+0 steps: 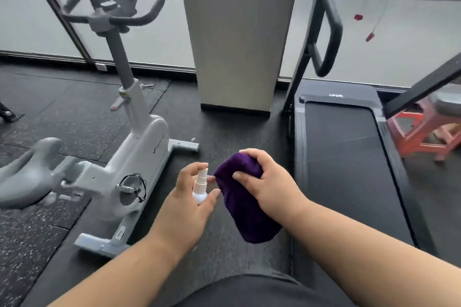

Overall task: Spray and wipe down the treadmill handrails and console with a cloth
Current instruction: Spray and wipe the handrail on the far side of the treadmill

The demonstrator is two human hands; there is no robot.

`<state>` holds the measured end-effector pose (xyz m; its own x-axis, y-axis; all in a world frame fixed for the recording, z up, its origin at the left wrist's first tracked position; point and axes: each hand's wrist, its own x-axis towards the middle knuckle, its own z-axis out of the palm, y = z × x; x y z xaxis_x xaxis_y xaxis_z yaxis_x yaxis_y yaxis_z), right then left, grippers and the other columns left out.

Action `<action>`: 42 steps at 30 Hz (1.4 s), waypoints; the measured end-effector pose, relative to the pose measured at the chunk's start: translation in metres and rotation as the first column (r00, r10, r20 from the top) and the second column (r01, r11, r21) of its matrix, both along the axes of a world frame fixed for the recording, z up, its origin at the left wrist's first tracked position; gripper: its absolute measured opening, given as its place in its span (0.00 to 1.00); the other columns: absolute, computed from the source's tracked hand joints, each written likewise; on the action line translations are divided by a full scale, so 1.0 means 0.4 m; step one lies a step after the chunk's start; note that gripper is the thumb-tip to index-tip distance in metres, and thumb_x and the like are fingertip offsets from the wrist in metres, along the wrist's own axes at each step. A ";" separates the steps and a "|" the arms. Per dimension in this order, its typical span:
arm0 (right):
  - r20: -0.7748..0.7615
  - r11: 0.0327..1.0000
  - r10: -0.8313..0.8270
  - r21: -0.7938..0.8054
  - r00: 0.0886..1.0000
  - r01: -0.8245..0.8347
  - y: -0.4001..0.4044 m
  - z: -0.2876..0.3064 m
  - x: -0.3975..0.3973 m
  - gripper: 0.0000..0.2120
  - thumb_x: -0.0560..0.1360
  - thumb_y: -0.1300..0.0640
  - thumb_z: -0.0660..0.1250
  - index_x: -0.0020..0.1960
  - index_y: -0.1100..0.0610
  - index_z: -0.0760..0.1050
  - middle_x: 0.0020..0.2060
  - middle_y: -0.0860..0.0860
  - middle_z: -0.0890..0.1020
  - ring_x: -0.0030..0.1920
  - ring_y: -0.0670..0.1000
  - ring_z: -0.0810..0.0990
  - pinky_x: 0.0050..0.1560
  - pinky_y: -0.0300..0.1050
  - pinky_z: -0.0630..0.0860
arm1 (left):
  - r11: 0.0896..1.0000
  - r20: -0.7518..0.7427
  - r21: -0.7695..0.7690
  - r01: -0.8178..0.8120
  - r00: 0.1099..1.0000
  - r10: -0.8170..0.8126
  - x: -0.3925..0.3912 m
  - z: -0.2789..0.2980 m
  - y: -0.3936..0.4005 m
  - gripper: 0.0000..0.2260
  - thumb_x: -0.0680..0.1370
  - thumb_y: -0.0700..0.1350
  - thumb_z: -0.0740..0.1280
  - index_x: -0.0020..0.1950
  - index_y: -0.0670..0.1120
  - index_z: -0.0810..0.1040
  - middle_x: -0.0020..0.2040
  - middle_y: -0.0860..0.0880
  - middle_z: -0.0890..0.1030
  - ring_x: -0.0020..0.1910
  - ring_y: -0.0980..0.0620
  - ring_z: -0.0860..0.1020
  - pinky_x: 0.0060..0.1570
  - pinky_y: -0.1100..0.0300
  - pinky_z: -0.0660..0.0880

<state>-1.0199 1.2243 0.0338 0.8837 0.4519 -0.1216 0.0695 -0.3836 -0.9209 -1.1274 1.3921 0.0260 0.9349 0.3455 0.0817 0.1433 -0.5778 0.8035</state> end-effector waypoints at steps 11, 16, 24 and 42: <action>-0.027 0.962 -0.254 0.096 0.967 0.255 -0.017 -0.013 0.414 0.17 0.74 0.46 0.74 0.59 0.35 0.73 0.48 0.38 0.83 0.50 0.39 0.81 0.58 0.41 0.76 | 0.969 0.027 0.021 0.248 0.968 -0.248 0.496 0.032 0.049 0.26 0.74 0.46 0.72 0.58 0.71 0.63 0.56 0.69 0.74 0.48 0.59 0.78 0.46 0.70 0.71; -0.032 0.961 -0.254 0.109 0.967 0.256 -0.043 0.008 0.706 0.16 0.75 0.46 0.73 0.59 0.35 0.73 0.48 0.37 0.83 0.49 0.38 0.80 0.56 0.37 0.76 | 0.964 0.029 0.040 0.262 0.964 -0.263 0.817 0.033 0.037 0.27 0.74 0.47 0.71 0.57 0.74 0.60 0.60 0.63 0.74 0.53 0.58 0.78 0.50 0.69 0.67; -0.058 0.920 -0.326 0.211 0.943 0.331 -0.077 0.073 0.989 0.14 0.76 0.50 0.73 0.57 0.37 0.75 0.47 0.37 0.83 0.48 0.39 0.81 0.50 0.30 0.74 | 0.950 -0.006 -0.039 0.310 0.950 -0.311 1.162 0.056 0.013 0.25 0.73 0.51 0.73 0.60 0.70 0.63 0.58 0.65 0.72 0.57 0.73 0.71 0.49 0.79 0.64; -0.016 0.608 -0.761 0.331 0.649 0.722 -0.023 0.154 1.267 0.16 0.68 0.43 0.76 0.54 0.35 0.78 0.51 0.45 0.85 0.53 0.50 0.84 0.57 0.55 0.80 | 0.534 0.106 -0.476 0.699 0.649 -0.754 1.718 0.122 -0.013 0.20 0.75 0.38 0.71 0.55 0.61 0.71 0.47 0.45 0.81 0.40 0.56 0.82 0.39 0.67 0.77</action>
<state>-0.5130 1.2151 0.0954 0.9289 -0.3699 0.0204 -0.0092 -0.0781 -0.9969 -0.4403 1.3867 0.0749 0.8723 -0.4889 0.0058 -0.0679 -0.1094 0.9917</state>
